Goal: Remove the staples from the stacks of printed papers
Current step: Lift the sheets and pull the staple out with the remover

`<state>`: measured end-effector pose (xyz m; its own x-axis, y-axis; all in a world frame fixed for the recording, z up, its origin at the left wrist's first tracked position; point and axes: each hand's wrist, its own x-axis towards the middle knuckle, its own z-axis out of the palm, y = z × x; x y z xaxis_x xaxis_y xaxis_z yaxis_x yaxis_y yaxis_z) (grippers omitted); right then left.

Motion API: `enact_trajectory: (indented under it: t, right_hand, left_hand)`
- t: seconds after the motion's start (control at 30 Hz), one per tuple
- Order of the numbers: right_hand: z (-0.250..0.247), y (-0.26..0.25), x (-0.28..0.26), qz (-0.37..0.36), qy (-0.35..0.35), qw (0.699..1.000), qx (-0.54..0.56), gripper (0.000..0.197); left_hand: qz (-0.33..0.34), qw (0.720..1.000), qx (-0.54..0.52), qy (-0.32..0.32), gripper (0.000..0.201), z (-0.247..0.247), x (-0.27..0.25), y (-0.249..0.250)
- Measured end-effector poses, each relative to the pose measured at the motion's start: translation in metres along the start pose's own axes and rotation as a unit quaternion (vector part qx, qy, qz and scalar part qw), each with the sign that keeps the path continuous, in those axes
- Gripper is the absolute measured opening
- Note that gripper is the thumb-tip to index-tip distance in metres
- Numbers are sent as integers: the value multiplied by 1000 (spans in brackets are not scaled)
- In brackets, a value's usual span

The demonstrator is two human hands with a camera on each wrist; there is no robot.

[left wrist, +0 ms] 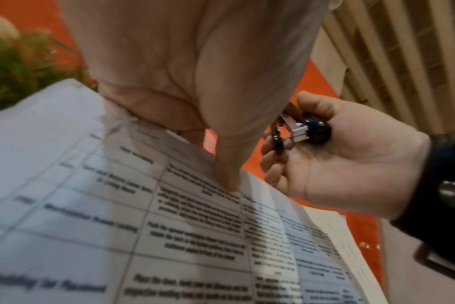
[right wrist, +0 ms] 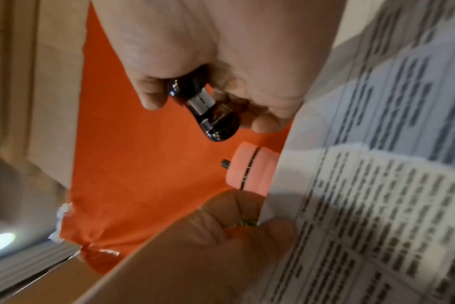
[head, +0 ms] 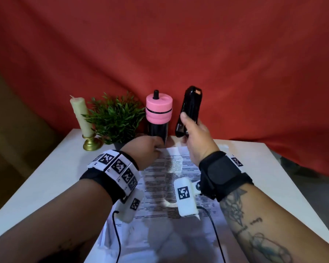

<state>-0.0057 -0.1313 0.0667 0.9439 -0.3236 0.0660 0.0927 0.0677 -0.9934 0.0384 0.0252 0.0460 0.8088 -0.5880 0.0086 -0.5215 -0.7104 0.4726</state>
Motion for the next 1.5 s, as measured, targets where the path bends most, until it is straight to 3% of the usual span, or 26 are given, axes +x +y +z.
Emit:
enact_trajectory:
  t: [0.07, 0.13, 0.27, 0.7, 0.8, 0.93, 1.2, 1.3, 1.37, 1.43, 1.5]
  right_hand:
    - [2, -11, -4, -54, -4, 996, -69, 13]
    - [1, -16, -8, -124, 13, 977, -171, 19]
    - [-5, -19, -15, -183, 52, 939, -287, 30]
    - [-17, -29, -23, -198, 65, 944, -254, 31]
    - [-16, -28, -25, -209, 65, 943, -250, 29]
    - [-16, -28, -27, -225, 80, 944, -229, 30]
    - [-13, -29, -30, -231, 74, 948, -204, 25]
    - [-16, -36, -35, -247, 75, 942, -213, 28]
    - [-21, -45, -38, -291, 105, 926, -216, 42]
    - [-28, -53, -41, -341, 135, 912, -186, 65]
    - [-34, -61, -44, -392, 160, 893, -155, 66]
  left_hand:
    - [19, 1000, 3, 22, 9, -11, -2, 14]
    - [35, 998, 19, 50, 19, -19, -6, 27]
    - [38, 997, 28, 62, 8, -32, -11, 43]
    - [30, 997, -26, 65, 15, -49, -29, 69]
    - [32, 997, -11, 75, 21, -51, -31, 72]
    - [45, 996, 8, 80, 10, -49, -31, 75]
    - [66, 991, 66, 91, 27, -40, -29, 74]
    - [74, 975, 121, 170, 18, -41, -30, 74]
    - [105, 950, 152, 250, 8, -44, -31, 74]
    - [136, 926, 156, 317, 11, -49, -34, 74]
    - [176, 890, 162, 389, 9, -56, -37, 75]
